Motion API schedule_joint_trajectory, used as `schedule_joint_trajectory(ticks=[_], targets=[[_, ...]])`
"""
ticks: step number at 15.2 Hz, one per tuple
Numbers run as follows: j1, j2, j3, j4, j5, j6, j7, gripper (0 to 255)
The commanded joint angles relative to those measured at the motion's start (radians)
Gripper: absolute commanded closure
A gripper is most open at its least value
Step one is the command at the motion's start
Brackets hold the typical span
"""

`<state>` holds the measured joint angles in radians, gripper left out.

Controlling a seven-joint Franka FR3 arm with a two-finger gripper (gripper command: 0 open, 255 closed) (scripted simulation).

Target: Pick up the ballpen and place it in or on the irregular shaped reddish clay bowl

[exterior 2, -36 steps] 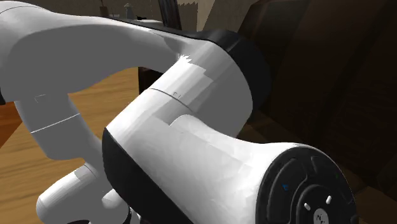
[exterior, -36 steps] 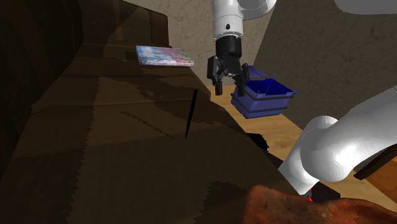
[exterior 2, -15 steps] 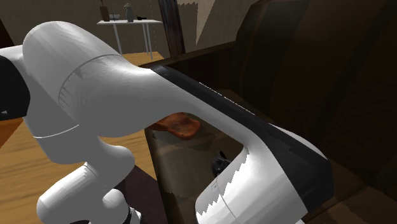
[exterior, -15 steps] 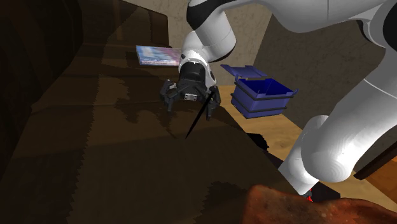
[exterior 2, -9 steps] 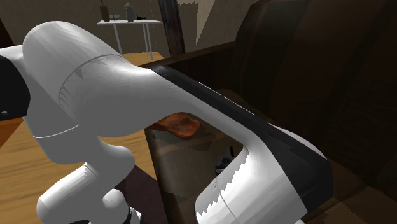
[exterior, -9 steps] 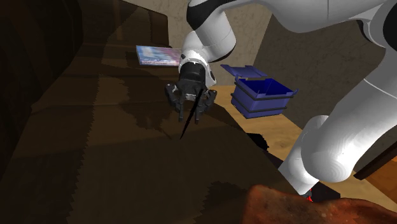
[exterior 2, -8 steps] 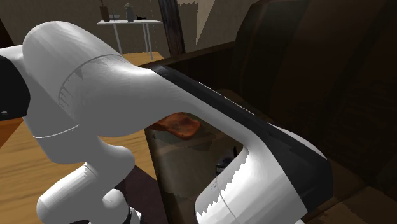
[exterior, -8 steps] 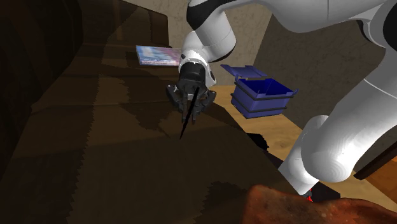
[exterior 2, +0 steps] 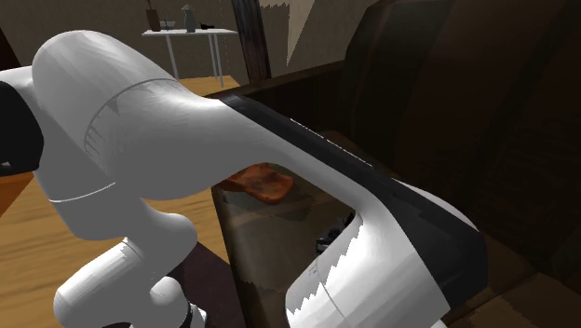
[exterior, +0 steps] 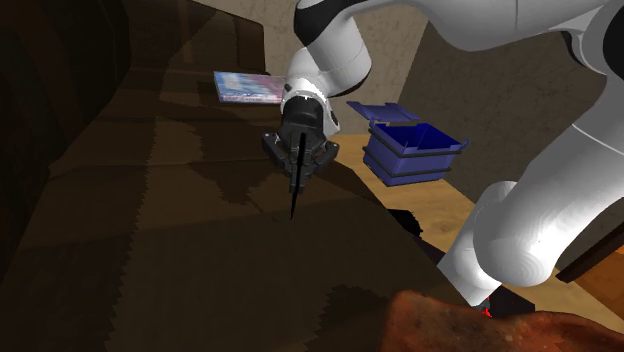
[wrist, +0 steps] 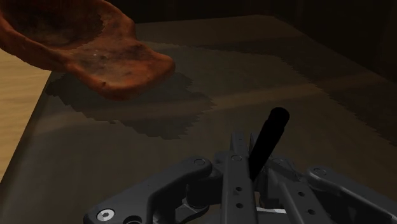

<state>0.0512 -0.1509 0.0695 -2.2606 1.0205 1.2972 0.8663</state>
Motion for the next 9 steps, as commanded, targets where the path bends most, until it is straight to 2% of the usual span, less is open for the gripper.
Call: schedule_joint_trajectory(ticks=[1, 9], targets=[[0.000, -0.009, -0.001, 0.010, 0.004, -0.011, 0.016, 255], [-0.003, -0.047, -0.009, 0.066, 0.024, -0.068, 0.096, 255]])
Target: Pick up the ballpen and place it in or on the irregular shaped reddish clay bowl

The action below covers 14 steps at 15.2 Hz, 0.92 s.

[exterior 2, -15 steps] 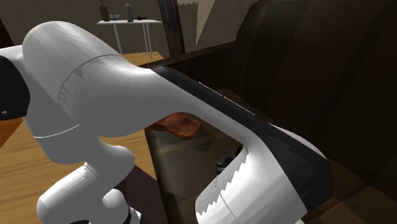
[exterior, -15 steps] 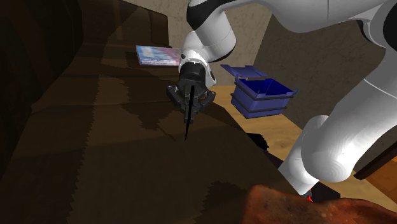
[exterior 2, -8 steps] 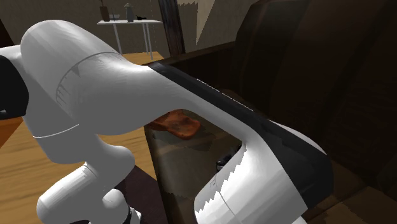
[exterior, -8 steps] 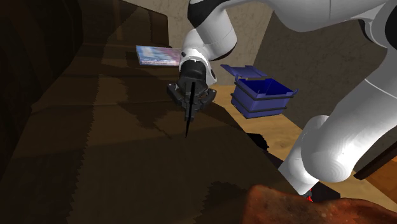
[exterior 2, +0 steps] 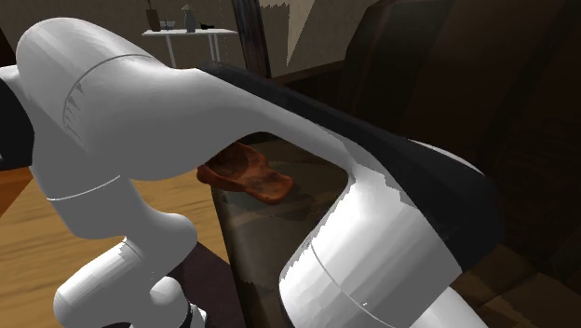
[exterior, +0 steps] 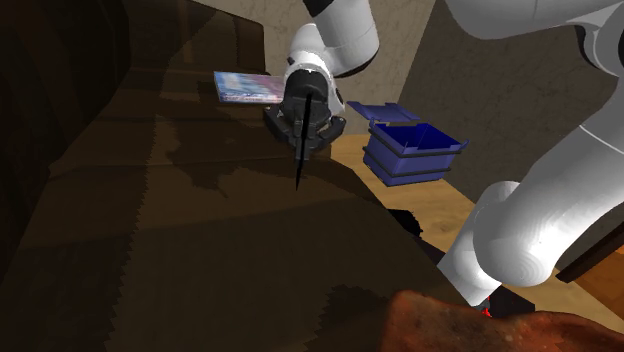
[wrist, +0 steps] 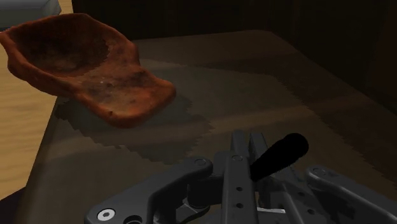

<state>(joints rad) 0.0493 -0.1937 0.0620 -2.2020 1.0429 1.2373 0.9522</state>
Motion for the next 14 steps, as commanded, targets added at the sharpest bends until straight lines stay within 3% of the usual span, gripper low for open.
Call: schedule_joint_trajectory(ticks=[1, 14], targets=[[-0.001, -0.008, -0.003, 0.016, 0.005, -0.015, 0.020, 255], [-0.003, -0.042, -0.017, 0.132, 0.050, -0.100, 0.155, 255]])
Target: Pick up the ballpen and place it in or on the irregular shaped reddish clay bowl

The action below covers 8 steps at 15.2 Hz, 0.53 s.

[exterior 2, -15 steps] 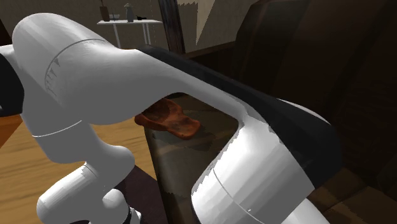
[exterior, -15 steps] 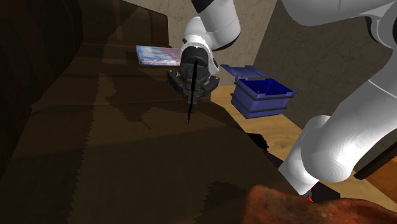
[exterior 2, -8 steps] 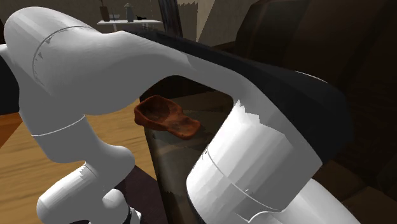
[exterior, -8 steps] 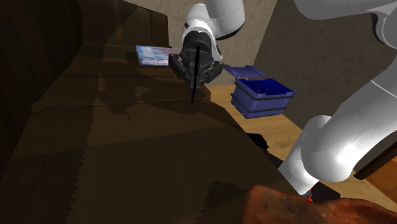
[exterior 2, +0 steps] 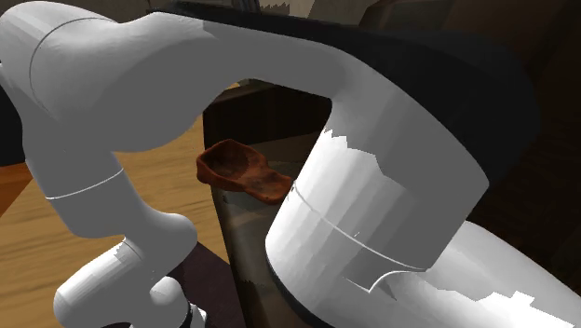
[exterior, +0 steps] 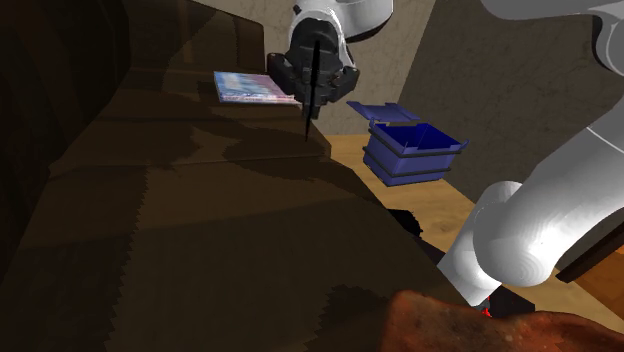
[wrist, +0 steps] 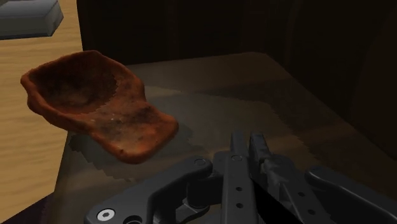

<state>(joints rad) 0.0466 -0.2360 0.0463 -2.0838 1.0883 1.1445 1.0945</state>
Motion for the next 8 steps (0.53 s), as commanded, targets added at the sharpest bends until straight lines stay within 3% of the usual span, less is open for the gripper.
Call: schedule_joint_trajectory(ticks=[1, 8], targets=[[0.000, -0.001, -0.002, 0.024, 0.009, -0.013, 0.024, 255], [0.001, -0.005, -0.009, 0.099, 0.040, -0.054, 0.100, 255]])
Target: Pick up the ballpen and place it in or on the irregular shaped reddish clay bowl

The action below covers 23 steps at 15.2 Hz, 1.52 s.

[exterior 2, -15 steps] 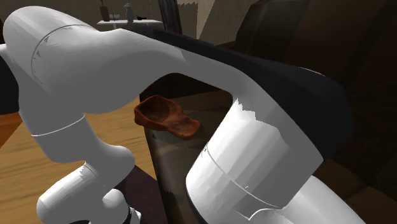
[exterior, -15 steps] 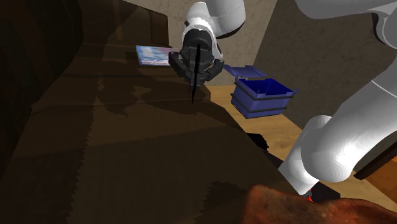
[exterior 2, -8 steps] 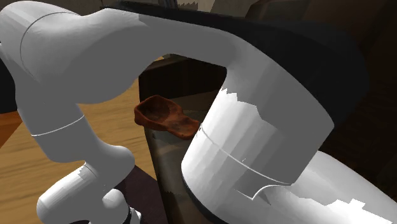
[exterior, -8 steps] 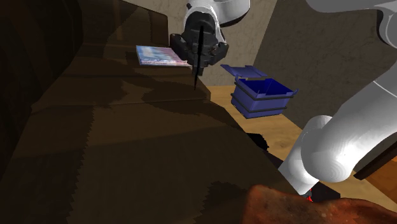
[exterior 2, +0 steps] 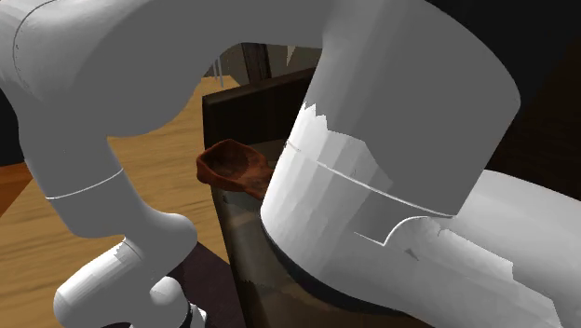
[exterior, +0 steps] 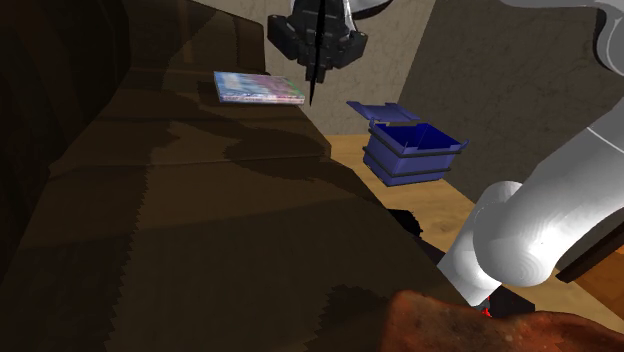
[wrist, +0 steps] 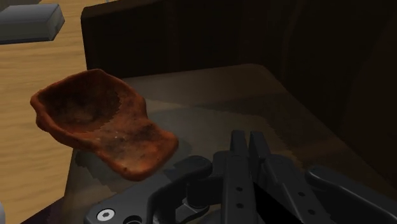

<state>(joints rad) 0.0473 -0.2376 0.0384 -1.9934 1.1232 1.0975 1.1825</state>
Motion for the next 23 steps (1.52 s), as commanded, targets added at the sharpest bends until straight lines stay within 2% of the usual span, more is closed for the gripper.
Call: schedule_joint_trajectory(ticks=[1, 12, 18, 23], targets=[[0.000, -0.003, -0.002, 0.011, 0.006, -0.008, 0.014, 255], [0.027, -0.448, 0.038, -0.380, 0.087, 0.012, 0.089, 255], [0.055, -0.708, 0.066, -0.549, 0.172, 0.009, 0.196, 255], [0.092, -0.936, 0.096, -0.666, 0.270, 0.012, 0.327, 255]])
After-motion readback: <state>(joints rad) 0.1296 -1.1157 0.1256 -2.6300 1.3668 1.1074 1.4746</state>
